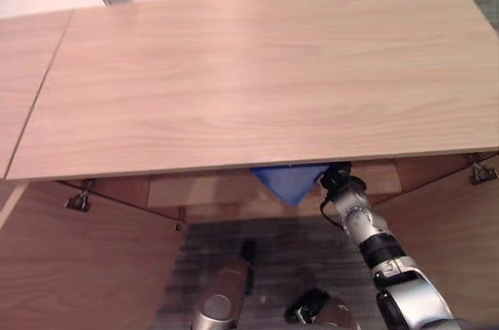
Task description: Put the empty folder in the office cabinet
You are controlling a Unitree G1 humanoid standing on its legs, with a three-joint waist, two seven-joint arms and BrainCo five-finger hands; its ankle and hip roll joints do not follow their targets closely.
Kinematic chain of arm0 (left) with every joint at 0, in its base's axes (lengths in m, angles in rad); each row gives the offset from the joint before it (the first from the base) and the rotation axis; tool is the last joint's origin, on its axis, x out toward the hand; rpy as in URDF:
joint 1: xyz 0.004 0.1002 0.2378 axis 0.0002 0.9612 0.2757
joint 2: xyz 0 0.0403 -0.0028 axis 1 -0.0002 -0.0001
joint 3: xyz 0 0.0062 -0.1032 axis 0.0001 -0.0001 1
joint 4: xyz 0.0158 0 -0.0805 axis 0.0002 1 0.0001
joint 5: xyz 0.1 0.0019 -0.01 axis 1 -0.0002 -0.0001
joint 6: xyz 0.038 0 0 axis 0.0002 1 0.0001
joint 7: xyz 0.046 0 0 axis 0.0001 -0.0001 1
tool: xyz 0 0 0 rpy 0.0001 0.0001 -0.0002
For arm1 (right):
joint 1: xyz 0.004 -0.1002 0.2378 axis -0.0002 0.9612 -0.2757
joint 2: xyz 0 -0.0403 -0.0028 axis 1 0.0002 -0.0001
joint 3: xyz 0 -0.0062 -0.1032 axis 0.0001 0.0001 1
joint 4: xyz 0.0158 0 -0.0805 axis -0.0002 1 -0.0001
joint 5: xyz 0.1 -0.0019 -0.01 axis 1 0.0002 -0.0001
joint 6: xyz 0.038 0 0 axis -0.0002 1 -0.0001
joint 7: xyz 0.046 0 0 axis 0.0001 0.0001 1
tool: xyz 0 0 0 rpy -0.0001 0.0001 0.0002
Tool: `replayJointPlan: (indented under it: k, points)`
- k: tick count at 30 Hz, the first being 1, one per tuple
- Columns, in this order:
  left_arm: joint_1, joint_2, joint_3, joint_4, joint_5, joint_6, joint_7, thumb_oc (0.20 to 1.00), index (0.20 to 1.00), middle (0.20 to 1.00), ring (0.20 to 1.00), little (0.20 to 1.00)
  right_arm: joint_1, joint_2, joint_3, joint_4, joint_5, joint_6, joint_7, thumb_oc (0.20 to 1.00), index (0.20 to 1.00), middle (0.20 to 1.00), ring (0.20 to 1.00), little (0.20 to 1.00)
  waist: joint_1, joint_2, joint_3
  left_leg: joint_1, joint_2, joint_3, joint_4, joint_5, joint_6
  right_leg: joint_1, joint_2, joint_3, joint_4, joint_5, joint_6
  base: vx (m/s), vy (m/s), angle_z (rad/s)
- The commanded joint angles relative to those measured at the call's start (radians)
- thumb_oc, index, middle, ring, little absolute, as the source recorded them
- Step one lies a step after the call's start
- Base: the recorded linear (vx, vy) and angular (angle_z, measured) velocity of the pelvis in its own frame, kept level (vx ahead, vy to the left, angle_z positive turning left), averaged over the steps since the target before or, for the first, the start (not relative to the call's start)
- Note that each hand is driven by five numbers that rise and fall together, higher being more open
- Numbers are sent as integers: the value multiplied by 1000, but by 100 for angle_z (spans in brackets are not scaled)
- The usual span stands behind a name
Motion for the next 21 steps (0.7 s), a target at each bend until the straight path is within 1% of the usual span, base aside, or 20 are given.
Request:
replayJointPlan:
  k: [1, 2, 3, 4, 5, 6, 9, 12, 14, 19, 21]
  points:
    - [133, -7, -57, -19, -3, -11, 6, 1000, 1000, 1000, 1000, 1000, -42, -23, -76, -130, 58, -120, 13, 200, 200, 200, 200, 200, 32, 3, -50, -12, -15, -36, -25, -42, -4, -37, 7, 35, -102, 157, 107, -101, 136, 5]
    - [154, -17, -85, -36, -11, -17, 4, 1000, 1000, 1000, 1000, 1000, -54, -25, -85, -158, 69, -134, 10, 200, 200, 200, 200, 200, 31, 15, -39, -64, -27, -38, 35, -57, 4, -64, -13, 40, -69, 157, 104, -134, 121, 6]
    - [160, -19, -98, -43, -18, -19, 4, 1000, 1000, 1000, 1000, 1000, -56, -29, -92, -182, 77, -148, 8, 200, 200, 200, 200, 200, 29, 24, -34, -99, -32, -40, 70, -68, 8, -84, -23, 46, -51, 153, 101, -153, 82, 36]
    - [167, -27, -121, -61, -24, -22, 4, 1000, 1000, 1000, 1000, 1000, -60, -37, -98, -217, 88, -169, 5, 200, 200, 200, 200, 200, 23, 36, -30, -172, -40, -38, 142, -86, 16, -124, -42, 53, -10, 140, 91, -141, 59, 56]
    - [170, -30, -134, -69, -23, -25, 7, 1000, 1000, 1000, 1000, 1000, -61, -41, -101, -239, 94, -178, 5, 200, 200, 200, 200, 200, 19, 43, -29, -208, -43, -41, 172, -94, 18, -147, -52, 56, 14, 132, 86, -101, 44, 49]
    - [171, -30, -135, -70, -23, -24, 7, 1000, 1000, 1000, 1000, 1000, -59, -42, -101, -241, 94, -178, 4, 200, 200, 200, 200, 200, 20, 42, -36, -221, -43, -39, 181, -97, 18, -159, -56, 60, 23, 128, 86, -94, 23, 27]
    - [194, -40, -180, -113, -25, -34, 6, 1000, 1000, 1000, 1000, 1000, -72, -59, -127, -346, 133, -239, 10, 200, 200, 200, 200, 200, 6, 66, -36, -389, -40, -44, 320, -127, 19, -277, -96, 84, 139, 47, 45, -141, -4, 12]
    - [214, -30, -234, -157, -29, -38, 5, 1000, 1000, 1000, 1000, 1000, -158, -78, -153, -369, 169, -306, -15, 200, 200, 200, 200, 200, 6, 82, -23, -507, -45, -44, 415, -139, 19, -383, -139, 122, 247, -6, 15, -110, -9, 4]
    - [227, -19, -269, -190, -44, -43, 7, 1000, 1000, 1000, 1000, 1000, -211, -84, -172, -360, 186, -333, -32, 200, 200, 200, 200, 200, 3, 90, -19, -560, -49, -38, 467, -148, 20, -433, -158, 143, 298, -29, 4, -47, 1, -23]
    - [256, 8, -324, -276, -52, -38, 0, 1000, 1000, 1000, 1000, 1000, -241, -69, -200, -378, 221, -387, -45, 200, 200, 200, 200, 200, -5, 104, -17, -629, -57, -38, 524, -157, 20, -498, -185, 167, 364, -63, -7, -15, -4, 9]
    - [266, 16, -335, -292, -50, -37, -4, 1000, 1000, 1000, 1000, 1000, -242, -71, -204, -377, 223, -394, -50, 200, 200, 200, 200, 200, -6, 107, -16, -643, -60, -39, 538, -160, 20, -511, -190, 175, 379, -71, -10, 0, 0, 0]
